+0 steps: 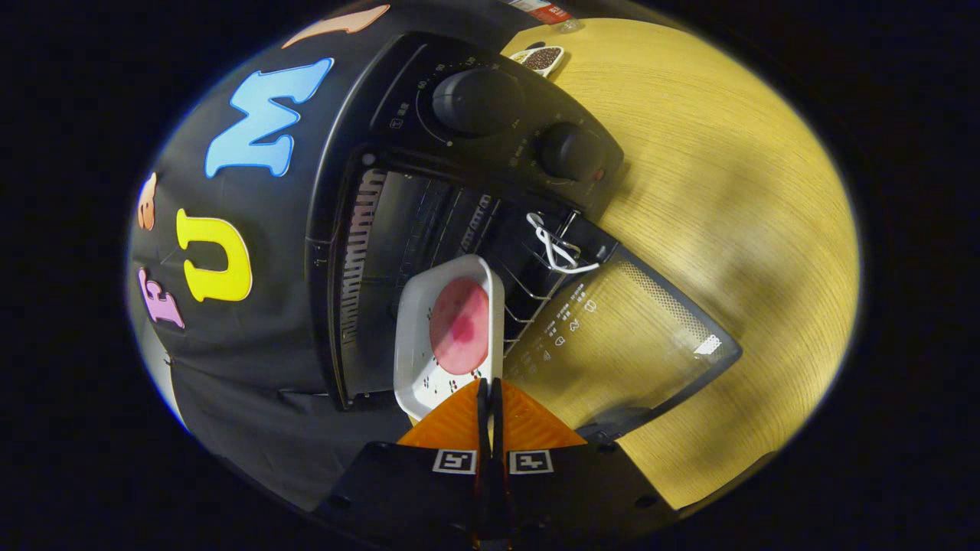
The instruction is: Open the toaster oven, put the food inside, and close the toaster oven door.
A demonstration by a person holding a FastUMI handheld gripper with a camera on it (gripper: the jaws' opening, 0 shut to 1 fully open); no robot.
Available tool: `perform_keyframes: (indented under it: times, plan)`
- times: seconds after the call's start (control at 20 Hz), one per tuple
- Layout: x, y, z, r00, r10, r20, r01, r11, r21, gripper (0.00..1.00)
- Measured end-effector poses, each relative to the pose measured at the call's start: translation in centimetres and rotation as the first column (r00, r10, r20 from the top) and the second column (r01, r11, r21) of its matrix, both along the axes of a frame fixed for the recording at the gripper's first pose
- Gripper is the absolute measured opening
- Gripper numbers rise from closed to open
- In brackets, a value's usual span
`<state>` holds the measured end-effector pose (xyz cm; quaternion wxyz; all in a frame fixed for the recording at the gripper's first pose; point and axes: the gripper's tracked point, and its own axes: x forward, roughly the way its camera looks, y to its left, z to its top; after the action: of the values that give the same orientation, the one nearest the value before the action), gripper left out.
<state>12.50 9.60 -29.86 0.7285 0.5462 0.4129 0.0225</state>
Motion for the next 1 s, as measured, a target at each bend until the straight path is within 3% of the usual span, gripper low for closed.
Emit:
perform_keyframes:
  times: [0.75, 1.0]
  plan:
    - [5.8, 0.9, -0.5, 0.966, -0.236, 0.109, 0.245, 0.967, -0.076, 0.05]
    - [6.2, 1.4, 0.7, 0.96, -0.254, 0.12, 0.259, 0.965, -0.027, 0.08]
